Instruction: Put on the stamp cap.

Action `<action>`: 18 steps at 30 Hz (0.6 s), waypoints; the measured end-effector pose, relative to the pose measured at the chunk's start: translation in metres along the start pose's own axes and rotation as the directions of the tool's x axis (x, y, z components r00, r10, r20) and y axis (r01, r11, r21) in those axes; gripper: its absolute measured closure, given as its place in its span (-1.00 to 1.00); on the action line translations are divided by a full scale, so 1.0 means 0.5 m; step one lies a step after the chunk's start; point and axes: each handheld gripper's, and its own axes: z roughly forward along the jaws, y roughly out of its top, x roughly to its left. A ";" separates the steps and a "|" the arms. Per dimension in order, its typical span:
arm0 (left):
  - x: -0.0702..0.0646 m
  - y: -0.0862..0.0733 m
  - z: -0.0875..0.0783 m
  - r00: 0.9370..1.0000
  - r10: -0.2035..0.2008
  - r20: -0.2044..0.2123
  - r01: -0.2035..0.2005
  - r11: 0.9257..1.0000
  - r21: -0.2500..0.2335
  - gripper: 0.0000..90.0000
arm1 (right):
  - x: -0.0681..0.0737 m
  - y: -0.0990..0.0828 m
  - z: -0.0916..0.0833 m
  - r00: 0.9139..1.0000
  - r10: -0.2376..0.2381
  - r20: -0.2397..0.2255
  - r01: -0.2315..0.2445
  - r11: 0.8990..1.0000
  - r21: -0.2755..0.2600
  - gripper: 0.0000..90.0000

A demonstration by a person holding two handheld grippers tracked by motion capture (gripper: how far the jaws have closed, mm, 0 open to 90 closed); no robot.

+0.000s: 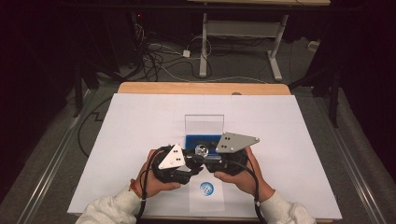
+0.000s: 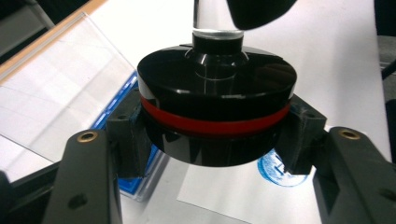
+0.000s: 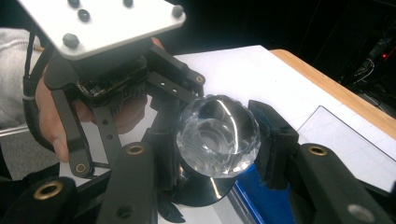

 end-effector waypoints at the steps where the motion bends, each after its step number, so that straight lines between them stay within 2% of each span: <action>1: 0.000 0.000 0.002 1.000 -0.007 0.007 0.007 1.000 0.000 -0.18 | 0.003 0.001 0.001 1.000 -0.014 0.004 0.014 1.000 0.007 0.28; 10: -0.003 -0.003 0.006 1.000 -0.017 0.021 0.016 1.000 0.025 -0.18 | 0.009 -0.005 0.007 0.999 -0.039 -0.003 0.039 0.999 0.030 0.28; 13: -0.003 -0.001 0.006 0.999 -0.030 0.026 0.030 0.999 0.028 -0.18 | 0.007 -0.007 0.005 0.999 -0.033 -0.005 0.033 0.999 0.015 0.28; 16: -0.004 0.000 0.007 0.998 -0.037 0.043 0.036 0.999 0.027 -0.18 | 0.012 -0.007 0.005 0.999 -0.050 -0.002 0.050 0.999 0.016 0.28; 17: -0.004 0.000 0.008 0.997 -0.046 0.061 0.044 0.999 0.025 -0.18 | 0.015 -0.006 0.005 0.998 -0.058 0.004 0.058 0.998 0.015 0.28; 18: -0.004 0.000 0.008 0.997 -0.041 0.058 0.040 0.999 0.027 -0.18 | 0.016 -0.006 0.005 0.998 -0.061 -0.001 0.061 0.998 0.012 0.28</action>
